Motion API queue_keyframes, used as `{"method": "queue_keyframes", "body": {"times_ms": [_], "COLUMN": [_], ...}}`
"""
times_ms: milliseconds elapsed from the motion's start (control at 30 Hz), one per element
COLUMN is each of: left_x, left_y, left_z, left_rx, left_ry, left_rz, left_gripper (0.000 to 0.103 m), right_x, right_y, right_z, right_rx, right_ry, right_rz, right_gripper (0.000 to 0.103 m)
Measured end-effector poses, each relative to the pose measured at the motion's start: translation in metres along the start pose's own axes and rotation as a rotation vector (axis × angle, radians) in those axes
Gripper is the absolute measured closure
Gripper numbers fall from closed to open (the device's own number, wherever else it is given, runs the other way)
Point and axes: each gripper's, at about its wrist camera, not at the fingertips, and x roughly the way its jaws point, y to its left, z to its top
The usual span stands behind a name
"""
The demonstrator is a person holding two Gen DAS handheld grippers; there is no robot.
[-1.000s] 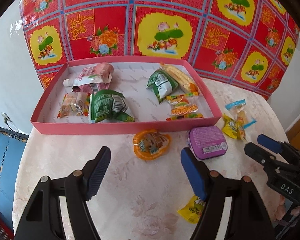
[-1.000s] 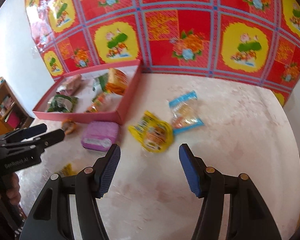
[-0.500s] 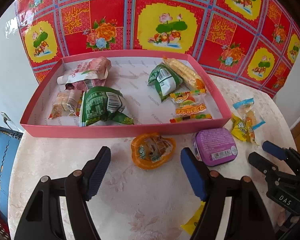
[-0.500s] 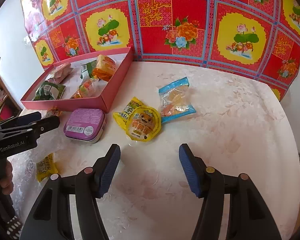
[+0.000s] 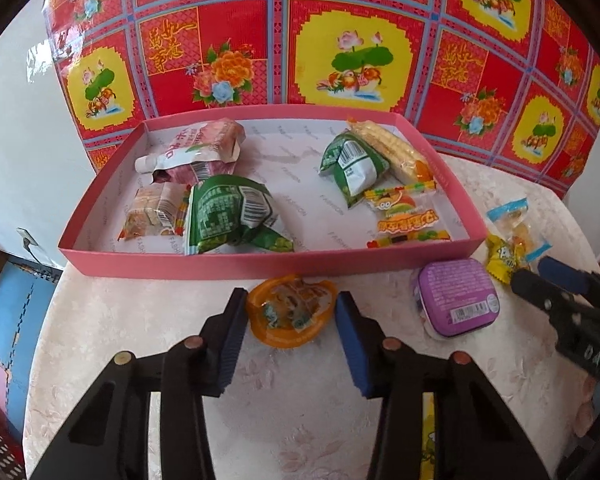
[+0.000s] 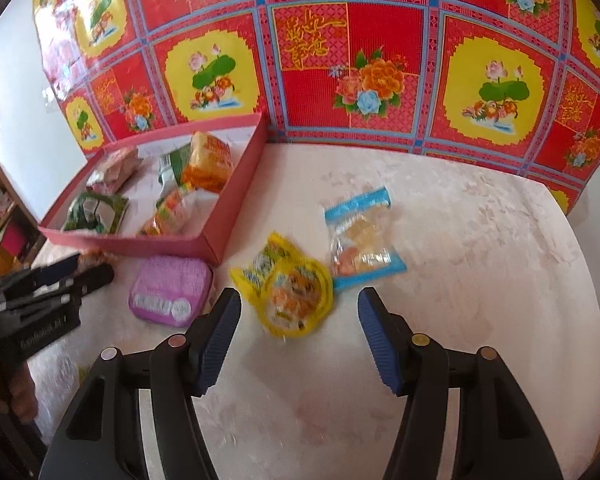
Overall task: Organize snacks
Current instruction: 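Lift the orange jelly cup with the left gripper while the right grasps the yellow jelly cup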
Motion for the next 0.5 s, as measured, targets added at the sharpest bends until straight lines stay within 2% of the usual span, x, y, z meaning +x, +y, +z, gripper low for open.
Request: {"method": "queue_keyframes", "body": {"times_ms": [133, 367, 500], "left_x": [0.001, 0.001, 0.001], "left_y": [-0.001, 0.0, 0.001], "left_z": [0.0, 0.0, 0.001], "left_rx": [0.002, -0.004, -0.012], "left_ry": [0.0, 0.0, -0.002], "left_rz": [0.002, -0.008, -0.019], "left_gripper": [0.056, 0.056, 0.056], "right_x": [0.009, 0.006, 0.003], "right_y": [-0.003, -0.007, -0.012], "right_z": [0.003, 0.0, -0.002], "right_rx": [0.036, 0.055, 0.084], "right_ry": [0.029, 0.009, 0.002], "right_rz": [0.017, 0.023, 0.024], "right_gripper": [0.041, 0.043, 0.051]}}
